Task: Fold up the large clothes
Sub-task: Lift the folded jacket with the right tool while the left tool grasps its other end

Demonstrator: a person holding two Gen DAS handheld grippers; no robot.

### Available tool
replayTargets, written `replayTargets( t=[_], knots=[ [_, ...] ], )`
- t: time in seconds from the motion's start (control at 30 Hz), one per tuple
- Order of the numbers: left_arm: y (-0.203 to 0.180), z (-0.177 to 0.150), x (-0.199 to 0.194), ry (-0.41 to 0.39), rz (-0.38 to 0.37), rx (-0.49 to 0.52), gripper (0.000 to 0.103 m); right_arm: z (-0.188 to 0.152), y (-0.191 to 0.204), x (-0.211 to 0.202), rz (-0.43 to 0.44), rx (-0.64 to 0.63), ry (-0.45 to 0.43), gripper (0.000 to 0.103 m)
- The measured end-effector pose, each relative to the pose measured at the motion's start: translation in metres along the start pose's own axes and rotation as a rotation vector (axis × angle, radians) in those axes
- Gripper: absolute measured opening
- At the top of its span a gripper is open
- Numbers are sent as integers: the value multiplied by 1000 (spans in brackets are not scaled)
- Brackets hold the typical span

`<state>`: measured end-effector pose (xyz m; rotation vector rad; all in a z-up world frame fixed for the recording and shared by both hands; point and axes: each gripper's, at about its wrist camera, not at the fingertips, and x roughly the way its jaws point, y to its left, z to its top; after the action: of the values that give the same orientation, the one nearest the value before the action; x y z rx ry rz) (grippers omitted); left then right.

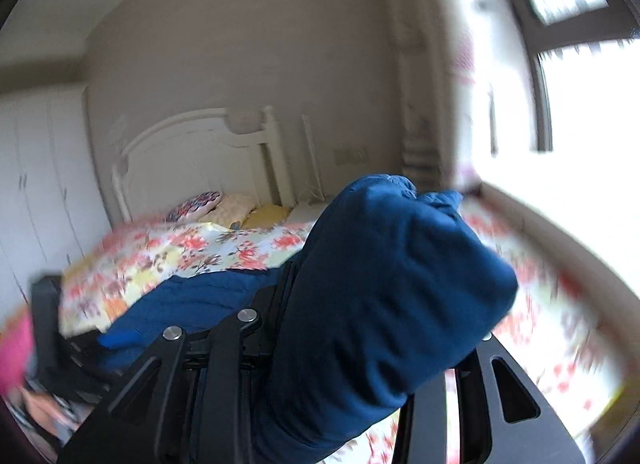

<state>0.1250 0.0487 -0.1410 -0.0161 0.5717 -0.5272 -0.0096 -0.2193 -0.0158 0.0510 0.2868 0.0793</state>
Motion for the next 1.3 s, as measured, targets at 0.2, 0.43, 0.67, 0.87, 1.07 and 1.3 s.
replayTargets(
  t=[0.2, 0.43, 0.67, 0.87, 1.07, 1.3],
  knots=[
    [106, 26, -41, -39, -454, -452, 101, -2, 115, 13, 26, -446, -38, 36],
    [143, 44, -21, 52, -659, -583, 101, -97, 232, 40, 80, -1097, 30, 36],
    [138, 32, 23, 323, -391, -447, 101, -143, 247, 34, 102, -1311, -52, 36],
    [139, 68, 43, 380, -289, -410, 101, -147, 240, 30, 153, -1327, -79, 36],
    [114, 83, 49, 338, -241, -281, 41, -123, 207, 19, 204, -1139, -71, 75],
    [99, 71, 10, 213, -171, -221, 23, -106, 84, 0, 219, -617, 53, 98]
  ],
)
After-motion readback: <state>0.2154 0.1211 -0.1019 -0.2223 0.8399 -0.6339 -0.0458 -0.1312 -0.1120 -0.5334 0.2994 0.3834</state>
